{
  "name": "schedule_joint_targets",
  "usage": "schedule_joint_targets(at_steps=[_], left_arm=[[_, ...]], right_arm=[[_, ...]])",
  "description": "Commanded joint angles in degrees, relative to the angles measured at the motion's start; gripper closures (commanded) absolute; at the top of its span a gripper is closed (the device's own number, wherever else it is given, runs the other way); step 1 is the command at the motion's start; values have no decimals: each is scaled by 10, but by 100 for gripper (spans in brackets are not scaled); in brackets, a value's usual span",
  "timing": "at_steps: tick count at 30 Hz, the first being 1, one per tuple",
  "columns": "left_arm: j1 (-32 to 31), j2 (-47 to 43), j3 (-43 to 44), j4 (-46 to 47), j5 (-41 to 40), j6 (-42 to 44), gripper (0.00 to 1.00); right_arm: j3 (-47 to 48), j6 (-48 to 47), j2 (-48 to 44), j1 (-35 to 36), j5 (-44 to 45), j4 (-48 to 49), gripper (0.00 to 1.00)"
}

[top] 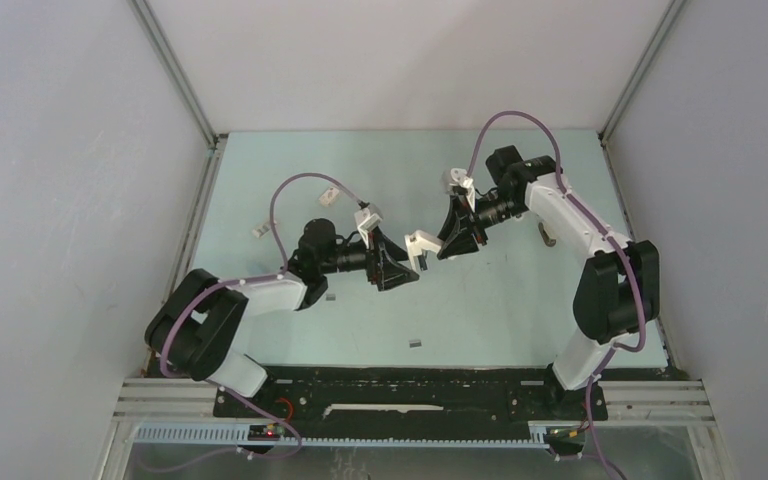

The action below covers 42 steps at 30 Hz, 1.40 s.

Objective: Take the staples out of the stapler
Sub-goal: Pick up the stapler from the center of the board, then unload the staple at the center of the board.

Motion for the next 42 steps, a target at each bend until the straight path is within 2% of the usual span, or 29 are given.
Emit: schedule_joint_targets(at_steps=[1, 5, 11, 12, 14, 16, 19, 23, 27, 30, 34, 38, 42], left_arm=[[-6, 0, 30, 30, 12, 12, 22], [-13, 9, 41, 30, 9, 15, 25], [-16, 32, 63, 30, 37, 0, 39], [-16, 34, 65, 30, 41, -1, 45], [-16, 43, 80, 8, 59, 3, 66], [-15, 50, 95, -44, 69, 18, 82], [-11, 37, 103, -145, 47, 88, 90], [8, 14, 147, -391, -40, 269, 99], [37, 20, 202, -554, -136, 380, 100], [46, 42, 254, -613, -163, 404, 100], [43, 69, 311, -683, -196, 424, 100], [38, 69, 326, -720, -219, 438, 100], [38, 61, 320, -703, -179, 411, 100]], right_arm=[[20, -16, 3, -1, -30, -15, 100], [20, -12, 6, 0, -31, -12, 100], [19, -7, 9, -2, -26, -8, 100], [19, -6, 10, -2, -24, -7, 100], [19, -6, 10, -6, -19, -6, 100], [19, -5, 12, -11, -11, -4, 100], [14, 3, 13, -20, 25, 9, 100], [-13, 37, 13, -30, 129, 69, 100], [-46, 60, 16, -20, 254, 139, 100], [-58, 81, 24, -3, 305, 178, 100], [-66, 116, 32, 14, 328, 210, 100], [-73, 140, 33, 14, 354, 236, 100], [-73, 151, 27, 2, 279, 221, 100]])
